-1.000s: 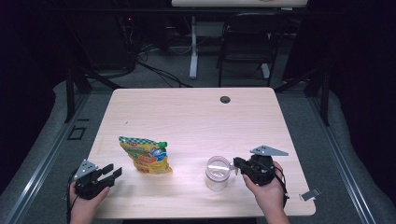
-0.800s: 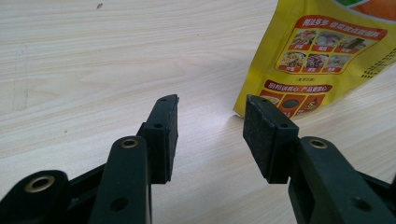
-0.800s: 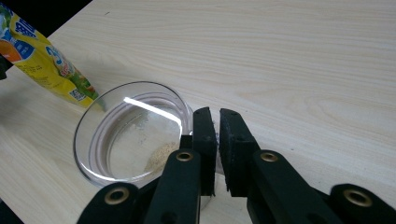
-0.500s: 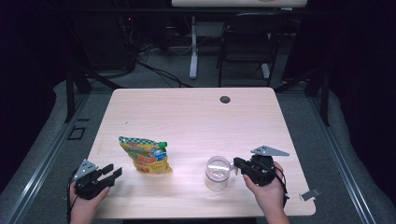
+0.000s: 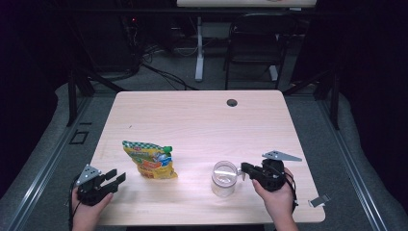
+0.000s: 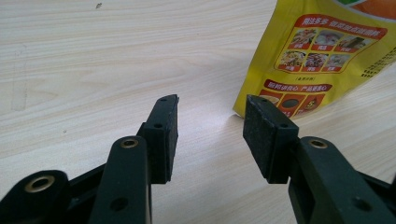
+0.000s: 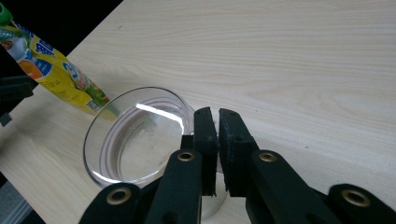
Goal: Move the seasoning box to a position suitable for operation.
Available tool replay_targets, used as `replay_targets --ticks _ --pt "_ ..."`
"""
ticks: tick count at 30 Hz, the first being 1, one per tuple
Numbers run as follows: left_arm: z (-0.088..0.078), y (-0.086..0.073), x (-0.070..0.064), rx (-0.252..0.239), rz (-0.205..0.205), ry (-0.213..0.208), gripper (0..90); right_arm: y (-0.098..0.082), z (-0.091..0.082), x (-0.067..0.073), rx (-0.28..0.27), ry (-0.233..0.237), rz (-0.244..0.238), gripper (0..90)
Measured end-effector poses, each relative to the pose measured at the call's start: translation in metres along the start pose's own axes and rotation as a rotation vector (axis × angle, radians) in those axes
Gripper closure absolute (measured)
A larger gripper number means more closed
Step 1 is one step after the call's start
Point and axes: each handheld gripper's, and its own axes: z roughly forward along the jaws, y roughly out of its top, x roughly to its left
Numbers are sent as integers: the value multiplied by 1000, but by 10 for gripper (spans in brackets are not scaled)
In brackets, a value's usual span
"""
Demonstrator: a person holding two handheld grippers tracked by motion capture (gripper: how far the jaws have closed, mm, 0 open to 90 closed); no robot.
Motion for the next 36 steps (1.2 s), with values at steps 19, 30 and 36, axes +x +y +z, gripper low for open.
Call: replay_targets --ticks 19,30,36 --pt "0 0 0 1 2 2 553 -3 1 -11 -15 75 89 858" --pt "0 0 -1 2 5 0 557 -3 1 -11 -15 73 84 860" --pt "-2 1 -3 2 13 -7 574 -3 0 -10 -13 65 74 860"
